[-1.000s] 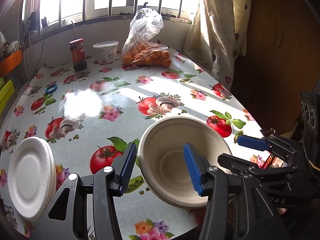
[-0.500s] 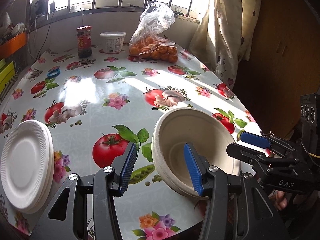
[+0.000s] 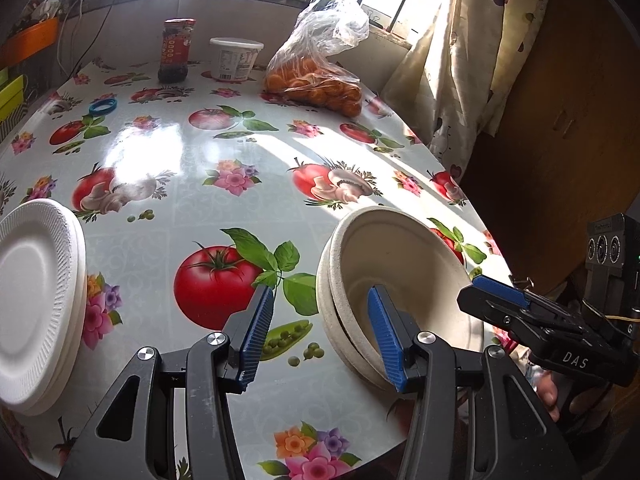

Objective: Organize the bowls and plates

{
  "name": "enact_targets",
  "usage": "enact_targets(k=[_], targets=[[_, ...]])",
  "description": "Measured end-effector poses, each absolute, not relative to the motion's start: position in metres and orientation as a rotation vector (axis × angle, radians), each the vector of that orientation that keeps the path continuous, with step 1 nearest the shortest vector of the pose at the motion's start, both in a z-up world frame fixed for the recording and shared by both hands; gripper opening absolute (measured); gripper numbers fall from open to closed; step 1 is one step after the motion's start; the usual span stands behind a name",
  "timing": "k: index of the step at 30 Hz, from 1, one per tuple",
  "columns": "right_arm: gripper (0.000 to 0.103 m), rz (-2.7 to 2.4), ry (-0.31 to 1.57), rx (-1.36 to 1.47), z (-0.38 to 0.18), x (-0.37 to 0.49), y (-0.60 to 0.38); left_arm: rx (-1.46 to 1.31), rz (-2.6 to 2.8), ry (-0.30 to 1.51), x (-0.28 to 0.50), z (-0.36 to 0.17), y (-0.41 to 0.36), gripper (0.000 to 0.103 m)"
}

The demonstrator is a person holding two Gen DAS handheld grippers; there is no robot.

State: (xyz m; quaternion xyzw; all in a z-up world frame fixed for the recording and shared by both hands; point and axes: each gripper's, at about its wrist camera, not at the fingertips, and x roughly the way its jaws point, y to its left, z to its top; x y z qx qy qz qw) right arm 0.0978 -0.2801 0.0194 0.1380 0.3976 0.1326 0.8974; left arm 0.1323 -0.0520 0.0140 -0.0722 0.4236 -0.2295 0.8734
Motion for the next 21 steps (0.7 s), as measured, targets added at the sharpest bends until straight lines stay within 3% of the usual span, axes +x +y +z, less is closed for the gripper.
enact_targets(k=[15, 21], targets=[[0.059, 0.339, 0.840, 0.350, 0.0131, 0.1062, -0.2811, -0.151, -0.472, 0.922, 0.1372, 0.0060, -0.0571, 0.050], [0.043, 0.346, 0.851, 0.336, 0.0118, 0.1076, -0.2782, -0.150, -0.465, 0.926, 0.1382, 0.0040, -0.0594, 0.050]])
